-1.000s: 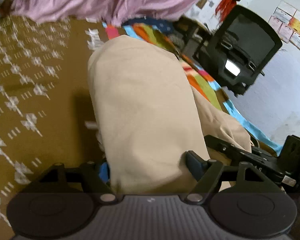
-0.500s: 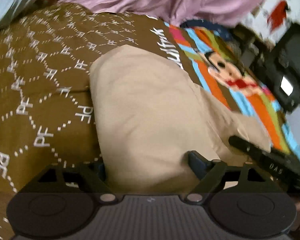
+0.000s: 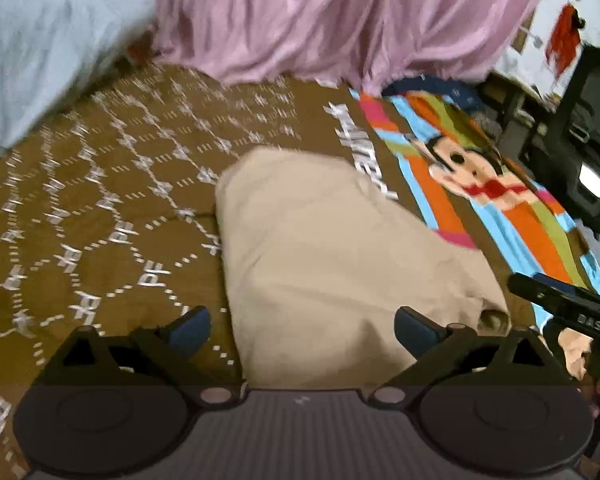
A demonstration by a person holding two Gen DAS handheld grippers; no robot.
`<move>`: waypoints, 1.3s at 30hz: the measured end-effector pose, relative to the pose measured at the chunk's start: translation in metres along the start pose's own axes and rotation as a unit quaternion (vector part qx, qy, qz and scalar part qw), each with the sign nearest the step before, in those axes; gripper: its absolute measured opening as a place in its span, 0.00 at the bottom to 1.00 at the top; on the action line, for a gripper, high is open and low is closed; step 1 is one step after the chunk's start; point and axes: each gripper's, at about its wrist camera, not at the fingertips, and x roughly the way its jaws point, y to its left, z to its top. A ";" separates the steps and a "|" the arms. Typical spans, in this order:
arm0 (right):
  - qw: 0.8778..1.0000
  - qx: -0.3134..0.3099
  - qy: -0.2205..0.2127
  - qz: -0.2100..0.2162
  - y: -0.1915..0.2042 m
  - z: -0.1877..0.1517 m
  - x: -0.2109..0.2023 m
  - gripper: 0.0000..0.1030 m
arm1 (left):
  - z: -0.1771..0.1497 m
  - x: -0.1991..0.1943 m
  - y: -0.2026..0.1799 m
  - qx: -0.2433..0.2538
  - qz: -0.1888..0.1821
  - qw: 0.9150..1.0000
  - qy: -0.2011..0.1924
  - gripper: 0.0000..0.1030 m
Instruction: Fold large clothes
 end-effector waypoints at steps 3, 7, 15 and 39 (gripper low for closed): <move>0.999 -0.014 -0.030 -0.001 0.004 0.005 -0.029 0.81 | -0.006 -0.033 -0.007 -0.020 0.006 0.999 -0.036 0.99; 0.997 -0.028 -0.077 0.004 0.011 0.013 -0.074 0.92 | -0.012 -0.071 -0.016 -0.041 0.017 0.997 -0.069 0.99; 0.989 -0.036 -0.139 0.033 0.029 0.012 -0.153 0.99 | -0.041 -0.151 -0.040 -0.037 0.069 0.987 -0.139 1.00; 0.973 -0.105 -0.206 -0.017 0.087 -0.103 -0.270 0.99 | -0.163 -0.211 -0.040 -0.044 0.120 0.982 -0.137 1.00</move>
